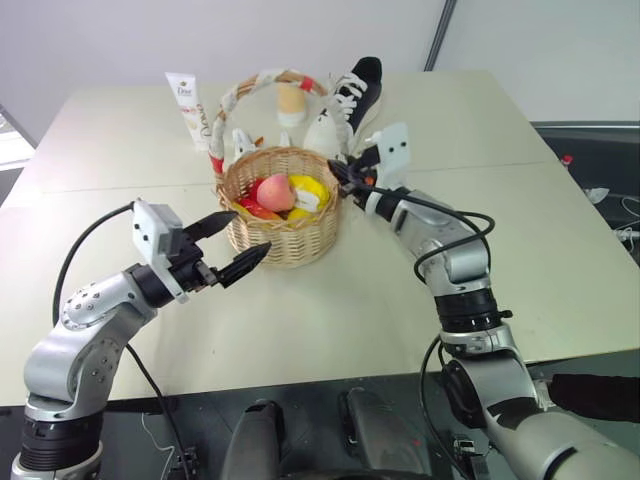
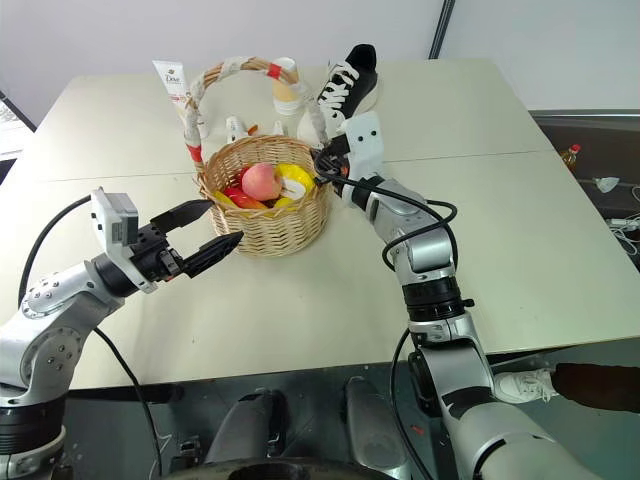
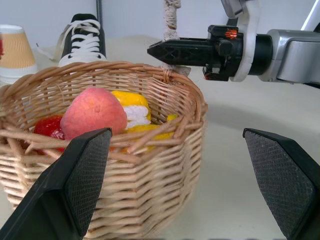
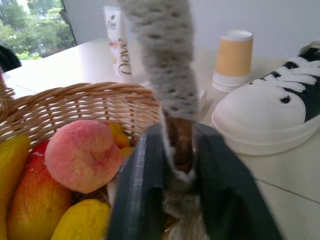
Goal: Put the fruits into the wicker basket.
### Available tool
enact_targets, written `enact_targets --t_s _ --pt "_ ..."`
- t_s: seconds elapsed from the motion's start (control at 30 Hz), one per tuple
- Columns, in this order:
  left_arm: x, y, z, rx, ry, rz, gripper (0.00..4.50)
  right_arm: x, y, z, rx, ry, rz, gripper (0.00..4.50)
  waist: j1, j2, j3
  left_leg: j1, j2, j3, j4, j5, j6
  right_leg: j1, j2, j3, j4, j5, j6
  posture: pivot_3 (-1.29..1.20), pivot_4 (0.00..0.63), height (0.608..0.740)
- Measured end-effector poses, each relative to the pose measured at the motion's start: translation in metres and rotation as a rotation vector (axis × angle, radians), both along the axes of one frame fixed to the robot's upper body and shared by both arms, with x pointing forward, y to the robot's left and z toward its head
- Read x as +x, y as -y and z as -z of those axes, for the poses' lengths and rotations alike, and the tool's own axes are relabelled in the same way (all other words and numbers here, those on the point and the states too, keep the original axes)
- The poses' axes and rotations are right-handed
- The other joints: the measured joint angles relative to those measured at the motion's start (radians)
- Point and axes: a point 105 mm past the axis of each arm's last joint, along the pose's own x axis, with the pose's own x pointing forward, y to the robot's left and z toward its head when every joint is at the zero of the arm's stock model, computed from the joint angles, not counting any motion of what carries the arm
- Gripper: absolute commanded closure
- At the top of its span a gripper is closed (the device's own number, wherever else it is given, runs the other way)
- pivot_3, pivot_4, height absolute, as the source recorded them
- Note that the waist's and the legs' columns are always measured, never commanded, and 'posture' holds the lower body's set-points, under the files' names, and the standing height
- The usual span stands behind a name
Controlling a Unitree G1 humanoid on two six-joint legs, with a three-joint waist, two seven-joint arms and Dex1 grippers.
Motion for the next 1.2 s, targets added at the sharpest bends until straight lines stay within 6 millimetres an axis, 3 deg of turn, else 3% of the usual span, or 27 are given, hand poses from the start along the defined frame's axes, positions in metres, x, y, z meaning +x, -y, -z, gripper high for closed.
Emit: enact_targets --t_s 0.13,0.27,0.37,0.43,0.53,0.6,0.67,0.87,1.07,1.2 --pt "-0.001 0.0 0.001 -0.002 -0.003 -0.005 0.0 -0.004 0.011 0.001 -0.013 0.017 0.024 4.39 0.001 0.0 0.0 0.0 0.0 -0.001 0.0 0.0 0.0 0.0 0.001 0.0 0.0 0.0 0.0 0.0 0.15 0.74" --pt "-0.001 0.003 0.001 -0.01 -0.004 0.006 0.0 -0.007 0.048 -0.007 -0.047 0.069 0.13 4.39 0.006 0.0 0.0 0.0 0.0 0.0 0.0 0.0 0.0 0.0 0.001 0.0 0.0 0.0 0.0 0.0 0.15 0.74" --pt "0.002 0.012 -0.003 -0.011 0.006 0.061 0.0 -0.012 0.123 -0.02 -0.077 0.121 0.378 4.39 0.022 0.001 0.001 -0.001 -0.002 -0.001 0.0 0.0 0.0 0.0 0.001 -0.001 0.0 0.0 0.0 0.0 0.15 0.74" --pt "0.007 0.012 -0.005 -0.015 0.003 0.074 0.0 -0.016 0.184 -0.025 -0.09 0.124 0.604 4.39 0.03 0.001 0.001 -0.001 -0.004 0.0 0.001 0.0 0.0 0.0 0.0 0.0 -0.001 0.0 0.0 0.0 0.15 0.74" --pt "0.013 0.016 -0.002 -0.014 -0.011 0.091 0.0 -0.019 0.226 -0.023 -0.066 0.124 0.785 4.39 0.016 0.001 0.001 0.0 -0.003 0.002 0.0 0.0 0.0 0.0 0.002 0.002 -0.002 0.0 0.0 0.0 0.15 0.74" --pt "0.017 0.018 -0.005 -0.022 0.0 0.095 0.0 -0.017 0.234 -0.015 -0.063 0.114 0.822 4.39 -0.001 0.001 0.001 0.001 -0.002 0.002 -0.001 0.0 0.0 0.0 0.003 0.002 -0.001 0.0 0.0 0.0 0.15 0.74" --pt "0.019 0.02 -0.008 -0.025 0.011 0.098 0.0 -0.015 0.235 -0.005 -0.044 0.096 0.835 3.36 -0.009 0.003 0.001 0.002 0.0 0.002 -0.001 0.0 0.0 0.0 0.007 0.004 0.0 0.0 0.0 0.0 0.15 0.74" --pt "0.021 0.019 -0.004 -0.019 0.005 0.093 0.0 -0.018 0.235 -0.006 -0.035 0.114 0.836 0.44 -0.002 0.003 0.001 0.002 0.001 0.001 -0.001 0.0 0.0 0.0 0.008 0.005 0.001 0.0 0.0 0.0 0.15 0.74" --pt "0.029 0.002 0.008 -0.003 -0.039 0.009 0.0 -0.048 0.247 -0.013 -0.135 0.157 0.768 0.44 0.019 0.003 0.001 0.001 0.0 0.001 -0.001 0.0 0.001 0.0 0.007 0.004 -0.001 -0.001 0.0 0.0 0.15 0.74" --pt "0.034 -0.018 0.02 0.026 -0.079 -0.087 0.0 -0.065 0.241 0.009 -0.197 0.084 0.619 0.44 0.02 0.003 0.001 0.002 0.001 0.002 0.0 -0.001 0.001 0.001 0.007 0.005 -0.001 -0.001 0.0 0.0 0.15 0.74"
